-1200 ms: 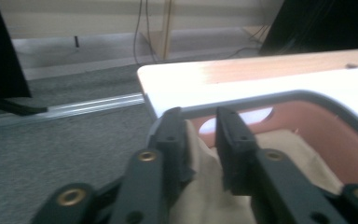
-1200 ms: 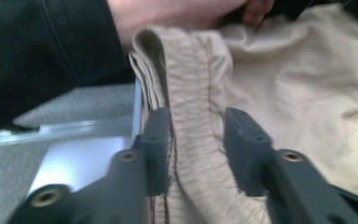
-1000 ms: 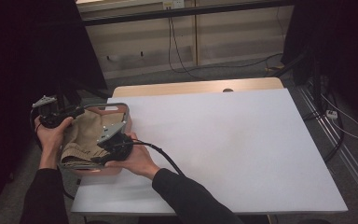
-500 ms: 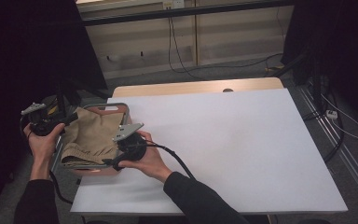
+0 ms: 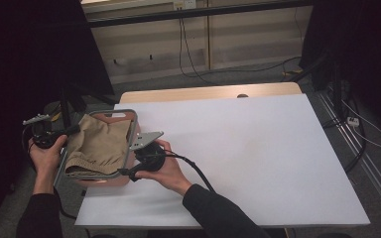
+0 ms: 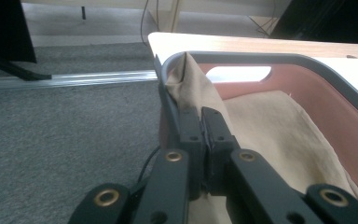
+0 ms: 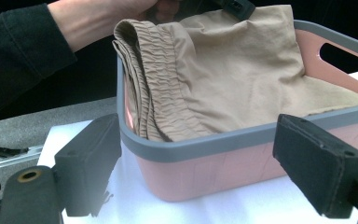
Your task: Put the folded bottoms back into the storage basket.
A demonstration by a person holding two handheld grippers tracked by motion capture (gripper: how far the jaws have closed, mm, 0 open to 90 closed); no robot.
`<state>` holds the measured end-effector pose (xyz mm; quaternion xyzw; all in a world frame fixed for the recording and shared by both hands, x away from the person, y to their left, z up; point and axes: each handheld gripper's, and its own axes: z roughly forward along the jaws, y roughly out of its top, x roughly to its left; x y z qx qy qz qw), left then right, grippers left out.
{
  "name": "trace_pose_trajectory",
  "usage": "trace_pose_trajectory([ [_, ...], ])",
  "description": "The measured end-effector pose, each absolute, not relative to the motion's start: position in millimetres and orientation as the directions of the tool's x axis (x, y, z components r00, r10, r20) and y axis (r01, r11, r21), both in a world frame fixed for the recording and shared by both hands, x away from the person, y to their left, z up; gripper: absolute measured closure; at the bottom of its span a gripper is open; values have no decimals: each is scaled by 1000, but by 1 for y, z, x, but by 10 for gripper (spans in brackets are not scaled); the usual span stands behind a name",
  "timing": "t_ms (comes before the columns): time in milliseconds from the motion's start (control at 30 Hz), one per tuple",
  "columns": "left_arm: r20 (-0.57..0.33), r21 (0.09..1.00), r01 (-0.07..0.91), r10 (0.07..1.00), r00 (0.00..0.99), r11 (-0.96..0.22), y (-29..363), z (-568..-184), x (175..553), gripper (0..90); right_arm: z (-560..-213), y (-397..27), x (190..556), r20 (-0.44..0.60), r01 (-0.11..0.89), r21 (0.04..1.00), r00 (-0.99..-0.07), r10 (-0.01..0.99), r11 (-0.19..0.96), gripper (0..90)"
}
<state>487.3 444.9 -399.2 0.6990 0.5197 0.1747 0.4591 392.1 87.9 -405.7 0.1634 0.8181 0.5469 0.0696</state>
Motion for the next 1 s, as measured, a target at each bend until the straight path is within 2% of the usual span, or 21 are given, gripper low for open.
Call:
trace_pose_trajectory([
  [300, -177, 786, 603, 882, 436, -140, 423, -404, 494, 893, -411, 83, 393, 80, 209, 917, -931, 356, 339, 141],
  [667, -140, 763, 615, 877, 459, -200, 423, -410, 486, 890, -415, 79, 392, 84, 216, 916, -928, 364, 338, 141],
  [867, -149, 765, 612, 870, 471, -201, 423, -410, 484, 877, -417, 78, 393, 88, 220, 915, -927, 365, 338, 141],
  [1000, -159, 795, 578, 858, 488, -181, 427, -408, 481, 831, -417, 77, 392, 89, 221, 916, -926, 367, 335, 139],
])
